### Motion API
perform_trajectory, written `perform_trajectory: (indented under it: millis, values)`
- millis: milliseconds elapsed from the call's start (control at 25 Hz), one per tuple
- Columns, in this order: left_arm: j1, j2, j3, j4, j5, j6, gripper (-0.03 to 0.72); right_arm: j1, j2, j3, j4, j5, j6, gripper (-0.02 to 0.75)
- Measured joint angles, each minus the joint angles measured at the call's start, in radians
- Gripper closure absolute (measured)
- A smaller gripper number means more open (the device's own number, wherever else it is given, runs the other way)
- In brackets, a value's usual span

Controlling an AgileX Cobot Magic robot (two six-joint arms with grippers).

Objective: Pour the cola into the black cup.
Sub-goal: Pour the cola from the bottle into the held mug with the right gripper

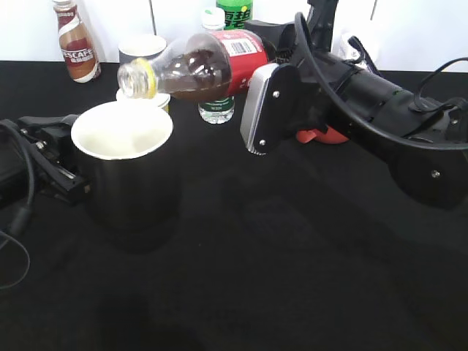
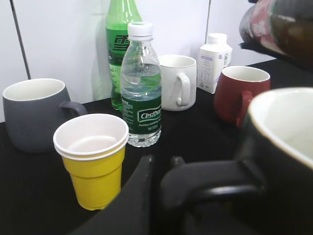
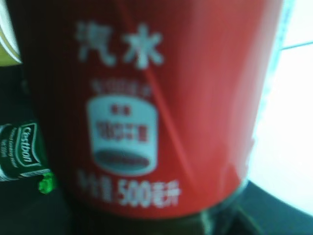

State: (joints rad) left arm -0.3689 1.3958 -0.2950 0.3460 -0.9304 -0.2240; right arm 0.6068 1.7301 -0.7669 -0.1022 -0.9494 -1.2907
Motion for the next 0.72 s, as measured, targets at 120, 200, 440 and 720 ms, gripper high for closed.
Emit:
perform_trajectory:
  millis: [120,200,440,720]
  values:
    - [0.0,0.0,0.0,0.007,-0.005,0.003,0.632,0.0,0.0,0.0,0.034,-0.047,-0.076,0.371]
    - [0.0,0.0,0.0,0.024,-0.005,0.004,0.632,0.0,0.0,0.0,0.037,-0.05,-0.114,0.371]
    - [0.0,0.0,0.0,0.03,-0.023,0.012,0.632,0.0,0.0,-0.001,0.039,-0.103,-0.202,0.371]
    - [0.0,0.0,0.0,0.031,-0.023,0.013,0.632,0.0,0.0,-0.001,0.038,-0.131,-0.226,0.372]
